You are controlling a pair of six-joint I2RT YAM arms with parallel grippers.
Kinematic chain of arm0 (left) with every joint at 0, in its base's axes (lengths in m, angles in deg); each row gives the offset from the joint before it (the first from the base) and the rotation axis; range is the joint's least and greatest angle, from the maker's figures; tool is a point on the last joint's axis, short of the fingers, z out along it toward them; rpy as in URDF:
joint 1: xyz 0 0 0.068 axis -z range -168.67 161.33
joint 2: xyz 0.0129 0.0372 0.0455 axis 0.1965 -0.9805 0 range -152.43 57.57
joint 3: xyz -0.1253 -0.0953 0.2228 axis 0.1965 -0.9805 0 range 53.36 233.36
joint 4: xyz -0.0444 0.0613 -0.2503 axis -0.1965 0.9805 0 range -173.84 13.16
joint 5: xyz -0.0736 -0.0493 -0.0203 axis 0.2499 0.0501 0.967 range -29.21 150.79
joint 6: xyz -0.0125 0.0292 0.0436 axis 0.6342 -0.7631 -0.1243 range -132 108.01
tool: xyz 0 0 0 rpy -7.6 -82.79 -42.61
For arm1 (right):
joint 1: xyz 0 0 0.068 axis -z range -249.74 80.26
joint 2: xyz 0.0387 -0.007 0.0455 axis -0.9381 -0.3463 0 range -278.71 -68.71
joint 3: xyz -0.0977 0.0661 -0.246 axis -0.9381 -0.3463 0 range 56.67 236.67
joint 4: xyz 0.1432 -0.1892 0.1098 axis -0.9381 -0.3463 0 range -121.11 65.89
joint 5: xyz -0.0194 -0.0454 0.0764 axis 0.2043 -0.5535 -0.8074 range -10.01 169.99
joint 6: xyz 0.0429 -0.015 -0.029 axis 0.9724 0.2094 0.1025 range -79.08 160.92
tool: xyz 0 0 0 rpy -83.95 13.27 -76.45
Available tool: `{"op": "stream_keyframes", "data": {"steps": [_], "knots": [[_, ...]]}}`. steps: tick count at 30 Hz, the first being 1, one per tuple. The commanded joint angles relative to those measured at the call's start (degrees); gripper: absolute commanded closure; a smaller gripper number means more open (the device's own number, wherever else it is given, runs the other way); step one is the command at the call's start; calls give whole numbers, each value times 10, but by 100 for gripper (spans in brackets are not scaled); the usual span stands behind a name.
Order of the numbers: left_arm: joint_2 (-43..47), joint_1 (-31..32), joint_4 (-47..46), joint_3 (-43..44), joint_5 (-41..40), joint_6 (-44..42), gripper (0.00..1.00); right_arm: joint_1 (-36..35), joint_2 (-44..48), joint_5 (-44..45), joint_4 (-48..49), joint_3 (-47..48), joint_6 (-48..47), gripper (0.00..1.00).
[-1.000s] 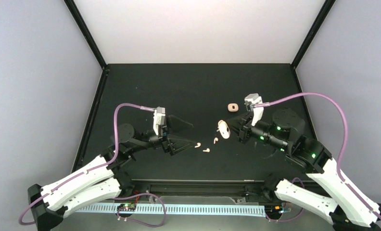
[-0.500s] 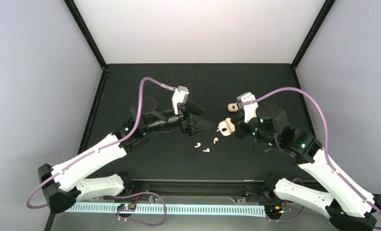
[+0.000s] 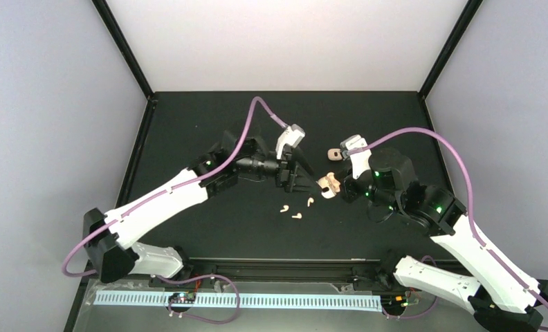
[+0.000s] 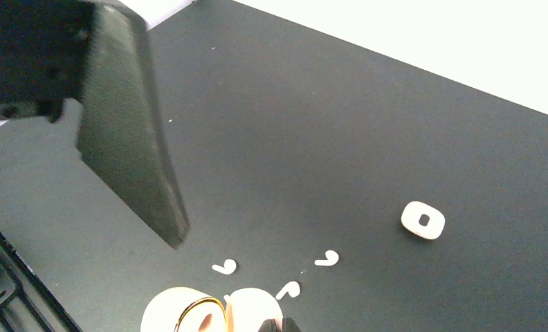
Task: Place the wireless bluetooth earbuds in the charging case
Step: Open the charging case.
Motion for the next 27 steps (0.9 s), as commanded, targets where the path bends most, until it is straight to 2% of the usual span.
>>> {"op": "stream_keyframes", "data": {"steps": [1, 11, 18, 27], "knots": [[-55, -5, 45, 46, 110, -12, 9, -1, 7, -16, -11, 13, -15, 99], [-112, -5, 46, 70, 186, -32, 18, -1, 12, -47, -6, 15, -24, 99], [-131, -5, 25, 80, 216, -23, 38, -1, 11, -61, 2, 13, -26, 99], [-141, -6, 25, 81, 220, -22, 56, -2, 5, -65, 7, 11, -29, 99]]}}
